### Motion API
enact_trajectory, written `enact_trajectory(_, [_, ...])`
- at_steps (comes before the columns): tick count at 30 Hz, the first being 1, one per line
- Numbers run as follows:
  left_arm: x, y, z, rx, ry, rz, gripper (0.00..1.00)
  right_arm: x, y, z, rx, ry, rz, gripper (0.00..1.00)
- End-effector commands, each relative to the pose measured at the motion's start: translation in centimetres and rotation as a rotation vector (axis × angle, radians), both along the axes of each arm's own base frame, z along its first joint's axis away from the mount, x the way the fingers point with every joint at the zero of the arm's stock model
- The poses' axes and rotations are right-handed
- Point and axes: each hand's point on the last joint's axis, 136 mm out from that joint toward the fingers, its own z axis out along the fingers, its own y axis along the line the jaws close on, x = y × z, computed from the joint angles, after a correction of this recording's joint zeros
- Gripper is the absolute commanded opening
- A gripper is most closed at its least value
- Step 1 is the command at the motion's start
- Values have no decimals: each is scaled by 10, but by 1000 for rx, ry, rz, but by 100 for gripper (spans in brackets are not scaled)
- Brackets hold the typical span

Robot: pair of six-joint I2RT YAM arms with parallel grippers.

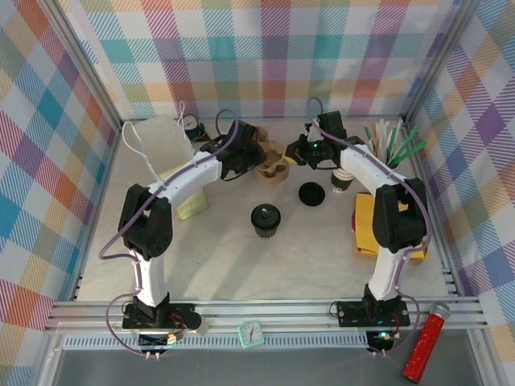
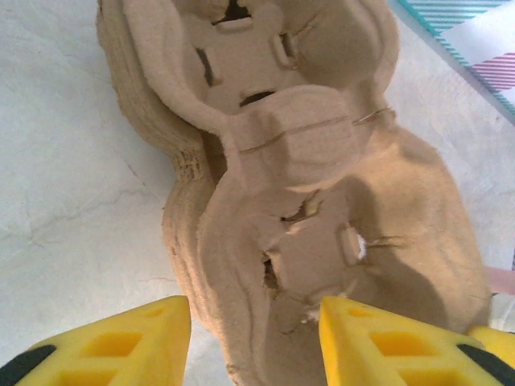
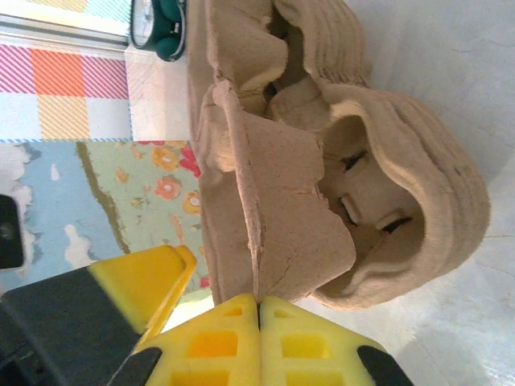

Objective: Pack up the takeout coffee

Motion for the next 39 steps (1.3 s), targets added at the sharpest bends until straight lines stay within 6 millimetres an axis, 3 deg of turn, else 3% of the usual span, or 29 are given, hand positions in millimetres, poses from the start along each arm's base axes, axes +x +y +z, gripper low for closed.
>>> enact_trajectory(1, [-2, 9, 12, -6, 9, 45, 47, -2, 5, 27, 55, -57, 8, 0])
enact_trajectory(8, [2, -3, 3, -62, 32, 37, 47, -1, 6, 30, 63, -67, 13, 0])
enact_trajectory(13, [10, -14, 10, -118, -6, 28, 39, -3, 7, 26, 66, -60, 17, 0])
enact_trajectory(18, [12, -15, -2, -106, 29, 32, 35, -4, 7, 25, 67, -57, 18, 0])
enact_trajectory(21, [8, -9, -10, -65, 64, 52, 36, -3, 7, 26, 66, -61, 16, 0])
enact_trajectory(30, [1, 6, 2, -43, 19, 76, 43, -2, 7, 24, 65, -53, 15, 0])
enact_trajectory(35, [-1, -2, -16, -69, 65, 58, 43, -2, 7, 25, 66, -56, 15, 0])
enact_trajectory(39, [5, -11, -16, -111, 49, 46, 42, -3, 7, 24, 65, -53, 16, 0])
